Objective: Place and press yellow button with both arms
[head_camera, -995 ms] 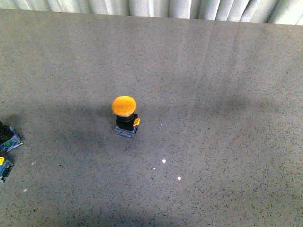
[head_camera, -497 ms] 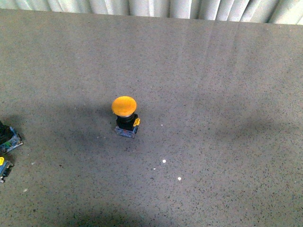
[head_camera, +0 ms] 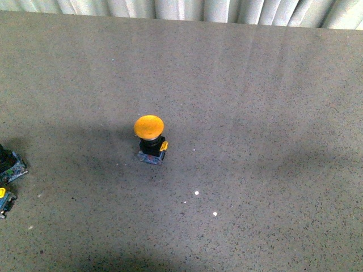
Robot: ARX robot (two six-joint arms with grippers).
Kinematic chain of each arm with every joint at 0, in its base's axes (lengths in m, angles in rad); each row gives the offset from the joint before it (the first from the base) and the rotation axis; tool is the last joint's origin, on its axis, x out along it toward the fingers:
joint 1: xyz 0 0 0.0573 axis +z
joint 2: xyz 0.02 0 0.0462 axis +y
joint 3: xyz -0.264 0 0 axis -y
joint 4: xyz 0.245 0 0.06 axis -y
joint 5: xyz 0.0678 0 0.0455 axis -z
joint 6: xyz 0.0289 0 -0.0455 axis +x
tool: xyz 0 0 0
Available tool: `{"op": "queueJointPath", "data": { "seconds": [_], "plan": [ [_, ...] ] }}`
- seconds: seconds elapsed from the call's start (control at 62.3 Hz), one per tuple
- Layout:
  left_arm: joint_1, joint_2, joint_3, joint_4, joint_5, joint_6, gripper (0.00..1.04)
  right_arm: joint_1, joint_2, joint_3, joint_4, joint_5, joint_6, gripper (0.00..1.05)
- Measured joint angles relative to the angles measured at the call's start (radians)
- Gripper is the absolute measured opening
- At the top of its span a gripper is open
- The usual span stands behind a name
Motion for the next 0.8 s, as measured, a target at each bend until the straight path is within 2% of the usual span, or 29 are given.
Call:
{"op": "queueJointPath", "data": {
  "seconds": [0.594, 0.69, 0.802],
  "plan": [
    [0.0, 0.0, 0.0, 0.0, 0.0, 0.0, 0.01, 0.0, -0.202, 0.0, -0.201, 0.0, 0.0, 0.01],
    [0.0, 0.0, 0.0, 0.0, 0.0, 0.0, 0.01, 0.0, -0.329, 0.0, -0.36, 0.001, 0.0, 0.01],
    [0.0, 0.0, 0.0, 0.0, 0.0, 0.0, 0.01, 0.0, -0.373, 0.0, -0.378, 0.001, 0.0, 0.01]
  ]
}}
